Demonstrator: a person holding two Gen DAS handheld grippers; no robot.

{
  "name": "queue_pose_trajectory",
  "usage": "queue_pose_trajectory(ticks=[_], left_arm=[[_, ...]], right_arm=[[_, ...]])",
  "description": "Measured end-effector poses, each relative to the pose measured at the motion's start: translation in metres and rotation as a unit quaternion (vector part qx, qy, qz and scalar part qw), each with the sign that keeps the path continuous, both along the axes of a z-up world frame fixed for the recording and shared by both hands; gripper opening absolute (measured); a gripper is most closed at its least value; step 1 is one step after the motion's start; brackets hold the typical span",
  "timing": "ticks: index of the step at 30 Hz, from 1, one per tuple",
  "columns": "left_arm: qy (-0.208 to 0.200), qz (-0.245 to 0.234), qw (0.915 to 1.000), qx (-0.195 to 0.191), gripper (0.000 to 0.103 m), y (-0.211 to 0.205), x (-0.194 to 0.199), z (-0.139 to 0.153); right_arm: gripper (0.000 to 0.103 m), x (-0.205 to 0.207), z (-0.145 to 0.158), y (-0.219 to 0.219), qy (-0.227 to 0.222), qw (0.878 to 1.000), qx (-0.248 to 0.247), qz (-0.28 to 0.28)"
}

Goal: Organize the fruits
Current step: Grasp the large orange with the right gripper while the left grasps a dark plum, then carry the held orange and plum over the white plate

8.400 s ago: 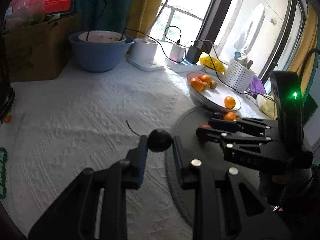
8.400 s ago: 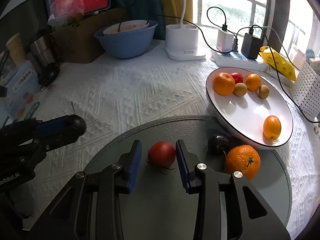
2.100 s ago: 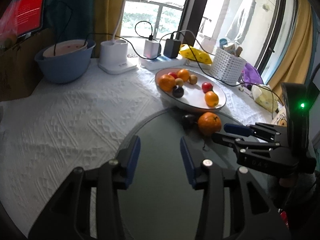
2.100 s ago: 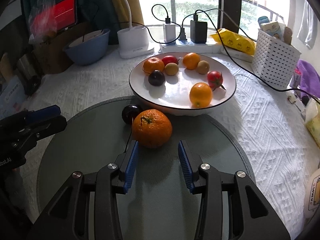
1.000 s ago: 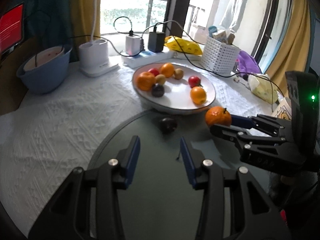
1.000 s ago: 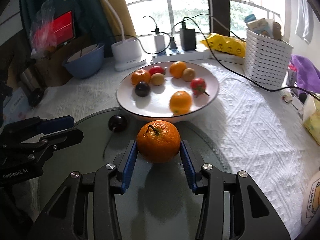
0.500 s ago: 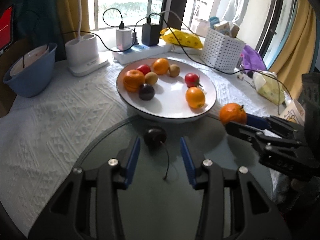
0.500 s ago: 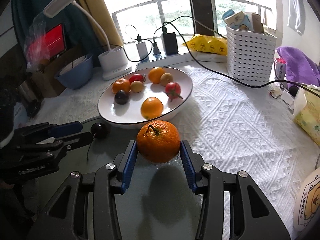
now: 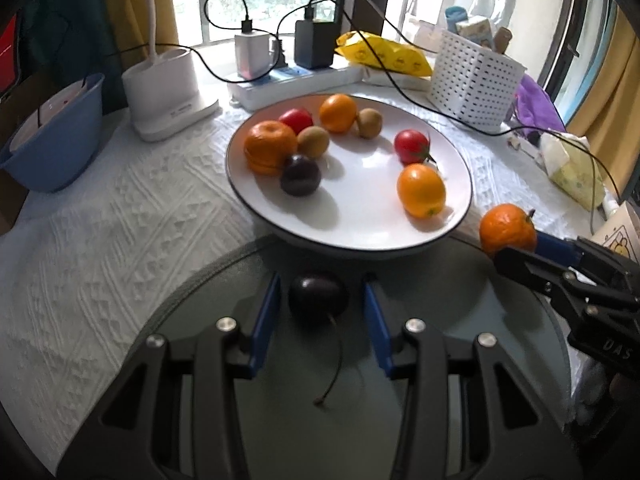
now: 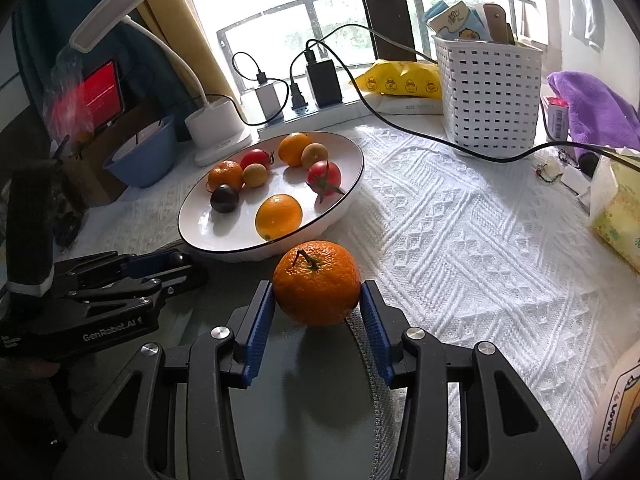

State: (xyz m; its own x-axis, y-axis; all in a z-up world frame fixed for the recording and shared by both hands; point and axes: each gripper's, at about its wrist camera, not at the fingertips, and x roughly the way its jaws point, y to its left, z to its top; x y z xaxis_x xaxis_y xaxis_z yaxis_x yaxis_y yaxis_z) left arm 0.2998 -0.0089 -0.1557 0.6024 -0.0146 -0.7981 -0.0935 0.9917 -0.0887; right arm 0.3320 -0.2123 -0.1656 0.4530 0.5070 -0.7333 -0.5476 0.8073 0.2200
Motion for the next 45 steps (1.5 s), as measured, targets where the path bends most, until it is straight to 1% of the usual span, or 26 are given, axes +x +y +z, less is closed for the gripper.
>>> queue_pose_trajectory(ticks=[5,12,26,33,40,45], left_arm=[[-0.003,-0.005,1.0000,0.008,0.043,-0.001,0.001,-0.001],[-0.007,-0.017,0.9998,0.010,0.030,0.000,-0.001,0.000],[-0.041,-0.055,0.9976,-0.012,0.030,-0.010,-0.034,0.026],[-0.060,-0.062,0.9961,-0.016,0.030,-0.009,-0.047,0.043],[-0.082,-0.064,0.9945,-0.013,0.030,-0.003,-0.044,0.059],[-0.090,-0.072,0.9932,-0.017,0.030,-0.002,-0.034,0.062]], right_arm=[[0.047,0.001,0.000,0.000,0.001,1.000,0.002,-0.001],[0.047,-0.001,0.001,0.001,-0.005,1.000,-0.008,-0.004],[0.047,-0.021,0.022,0.006,-0.030,0.999,-0.023,-0.005],[0.047,-0.031,0.032,0.011,-0.041,0.999,-0.027,-0.001],[0.047,-0.027,0.044,0.014,-0.053,0.998,-0.028,-0.003],[0.047,-0.019,0.048,0.017,-0.057,0.998,-0.030,-0.005]])
